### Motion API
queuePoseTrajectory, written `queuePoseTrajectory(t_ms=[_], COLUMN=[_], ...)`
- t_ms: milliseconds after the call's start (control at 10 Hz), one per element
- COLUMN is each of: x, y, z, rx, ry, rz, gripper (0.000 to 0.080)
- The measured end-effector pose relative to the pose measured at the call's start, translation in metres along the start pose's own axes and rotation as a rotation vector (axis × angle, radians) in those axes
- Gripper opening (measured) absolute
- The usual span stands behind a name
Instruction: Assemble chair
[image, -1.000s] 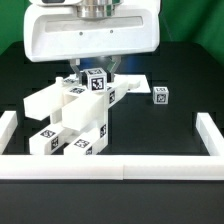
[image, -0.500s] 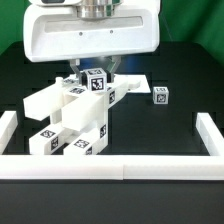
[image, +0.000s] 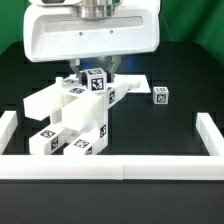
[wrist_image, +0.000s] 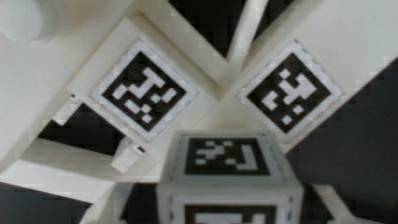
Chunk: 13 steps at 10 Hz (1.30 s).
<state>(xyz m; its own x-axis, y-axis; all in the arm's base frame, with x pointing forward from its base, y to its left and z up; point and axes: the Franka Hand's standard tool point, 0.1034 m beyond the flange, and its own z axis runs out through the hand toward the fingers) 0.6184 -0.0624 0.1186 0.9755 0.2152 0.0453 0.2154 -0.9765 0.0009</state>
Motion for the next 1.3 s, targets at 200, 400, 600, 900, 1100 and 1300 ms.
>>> queuePoseTrajectory(t_ms=[200,400,600,900,1100,1300], x=[0.0,-0.0001,-0.0001,0.0,0.0001,0.0001], y=[0.0001,0.0002,0.0001,-0.0003,-0.0005,-0.0008], z=[0.0,0.0001,0.0001,0.0003,0.0004,0.0004], rx=[0.001,0.001,0.001,0.003,0.003,0.004], ry=[0.0,0.0,0.0,0.0,0.0,0.0], rz=[0.096,0.257,0.429,0.65,0.782,0.911], gripper=[0.0285,0.0285,0.0285,0.0285,0.0285,0.0285])
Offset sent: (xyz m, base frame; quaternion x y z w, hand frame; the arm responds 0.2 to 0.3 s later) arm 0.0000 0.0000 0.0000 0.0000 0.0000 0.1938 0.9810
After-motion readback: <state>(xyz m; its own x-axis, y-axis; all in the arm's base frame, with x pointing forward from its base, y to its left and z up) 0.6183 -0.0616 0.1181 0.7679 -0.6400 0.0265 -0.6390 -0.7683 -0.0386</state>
